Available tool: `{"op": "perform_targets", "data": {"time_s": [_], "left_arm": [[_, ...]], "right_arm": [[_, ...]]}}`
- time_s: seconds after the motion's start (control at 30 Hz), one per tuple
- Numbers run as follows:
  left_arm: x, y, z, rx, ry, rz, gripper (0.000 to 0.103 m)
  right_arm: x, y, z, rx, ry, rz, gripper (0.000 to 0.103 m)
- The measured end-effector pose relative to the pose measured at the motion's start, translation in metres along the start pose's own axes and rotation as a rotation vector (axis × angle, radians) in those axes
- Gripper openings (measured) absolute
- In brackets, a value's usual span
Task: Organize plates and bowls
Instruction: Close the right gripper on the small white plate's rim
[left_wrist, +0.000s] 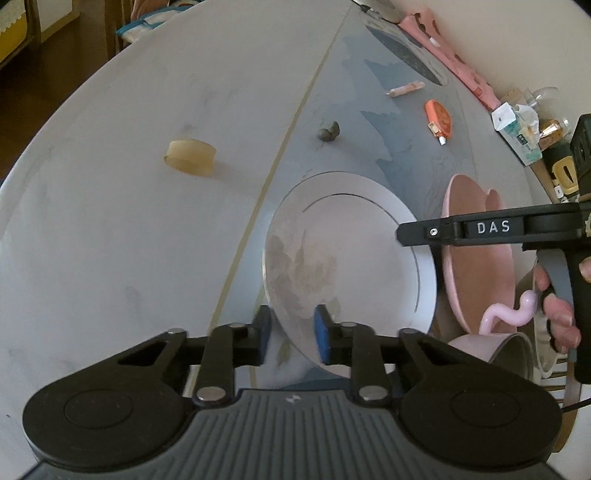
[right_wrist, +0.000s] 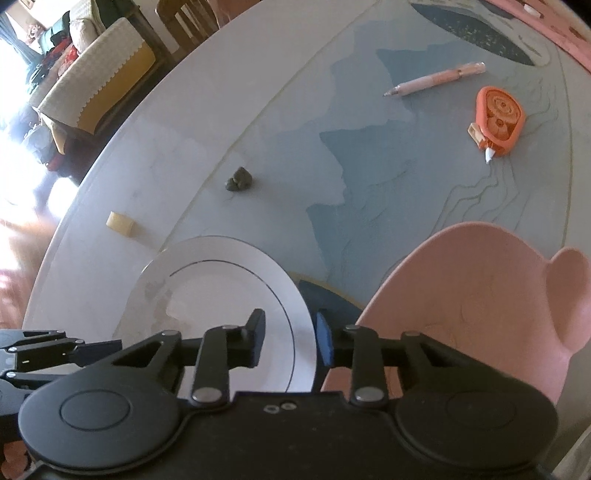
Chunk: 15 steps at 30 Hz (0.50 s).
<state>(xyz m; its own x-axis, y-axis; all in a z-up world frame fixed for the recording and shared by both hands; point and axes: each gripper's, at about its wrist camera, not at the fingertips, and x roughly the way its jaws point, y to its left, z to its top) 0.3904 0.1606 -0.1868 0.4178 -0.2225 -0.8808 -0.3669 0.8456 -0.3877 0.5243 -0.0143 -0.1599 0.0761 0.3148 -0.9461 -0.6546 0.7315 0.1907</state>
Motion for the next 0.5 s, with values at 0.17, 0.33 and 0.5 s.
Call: {"op": "perform_targets", "data": {"time_s": [0.17,0.33,0.5], "left_arm": [[-0.006,0.007,0.000,0.010,-0.025,0.054,0.014],[-0.014,0.028,0.005,0.009,-0.029,0.074,0.014],[-0.018,0.041,0.002,0.012,-0.019,0.033,0.013]], "right_arm": [[0.002,-0.001,-0.004,0.028,0.005,0.030,0.012],[0.005,0.015,-0.014,-0.005,0.013,0.070,0.011],[0.009,0.015,-0.021,0.001,0.037,0.123,0.015]]}}
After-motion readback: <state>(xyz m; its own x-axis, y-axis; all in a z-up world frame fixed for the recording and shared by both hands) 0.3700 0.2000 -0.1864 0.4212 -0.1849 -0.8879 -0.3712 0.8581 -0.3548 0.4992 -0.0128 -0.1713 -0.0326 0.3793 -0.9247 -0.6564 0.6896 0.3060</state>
